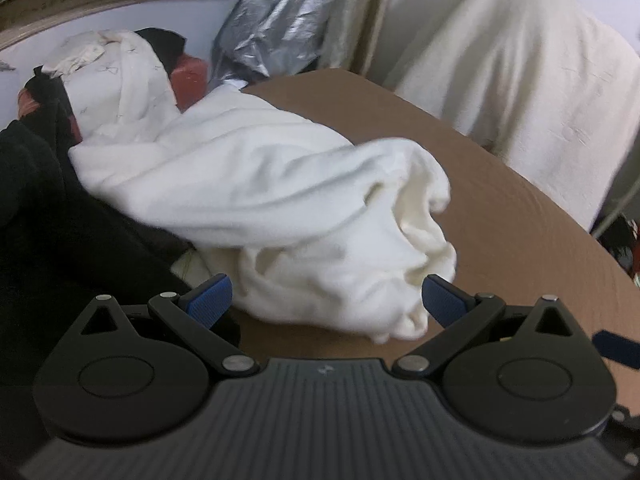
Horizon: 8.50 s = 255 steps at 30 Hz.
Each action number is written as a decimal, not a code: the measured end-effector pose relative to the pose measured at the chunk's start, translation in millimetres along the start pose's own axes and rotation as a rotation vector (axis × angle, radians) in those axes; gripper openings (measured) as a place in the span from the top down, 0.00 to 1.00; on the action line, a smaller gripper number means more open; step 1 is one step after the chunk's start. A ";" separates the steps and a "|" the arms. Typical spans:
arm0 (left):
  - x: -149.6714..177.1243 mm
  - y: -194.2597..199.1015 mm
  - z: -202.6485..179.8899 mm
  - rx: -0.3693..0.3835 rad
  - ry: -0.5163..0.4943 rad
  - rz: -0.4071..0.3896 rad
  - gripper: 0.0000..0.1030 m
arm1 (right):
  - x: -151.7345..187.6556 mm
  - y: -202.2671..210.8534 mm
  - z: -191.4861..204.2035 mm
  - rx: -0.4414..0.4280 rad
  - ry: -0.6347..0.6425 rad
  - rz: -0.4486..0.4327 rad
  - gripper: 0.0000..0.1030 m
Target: Fold clothes
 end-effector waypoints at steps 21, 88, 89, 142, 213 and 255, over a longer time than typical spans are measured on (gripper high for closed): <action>-35.3 -127.6 140.7 -0.204 0.321 -0.003 0.00 | -75.6 -277.2 -55.6 -0.092 -0.388 0.155 0.01; -28.1 -124.2 -70.2 0.204 -0.245 -0.060 0.12 | -3.6 -38.8 -265.9 -0.020 -0.549 0.168 0.44; -33.9 -122.9 -67.7 0.231 -0.209 -0.076 0.12 | 0.3 -50.8 -276.9 -0.012 -0.562 0.190 0.44; 20.4 -104.3 -178.1 0.973 -0.092 0.095 0.87 | -13.9 -19.1 -322.1 0.386 -0.283 -0.057 0.95; 29.3 -110.7 -142.1 0.622 -0.233 0.180 0.47 | 210.9 34.2 -87.9 -0.267 -0.102 0.753 0.65; 80.8 -195.3 -205.6 0.370 -0.466 0.390 0.26 | 166.6 -126.8 -332.9 -0.057 -0.952 0.618 0.25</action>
Point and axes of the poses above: each gripper's, at about its wrist camera, not at the fingertips, and y roughly against the way its jaws point, z to its left, x to its underside, the point moved 9 cm from there along -y, roughly the way its jaws point, and after that the axes turned 12 degrees about x, right-handed, at the moved point
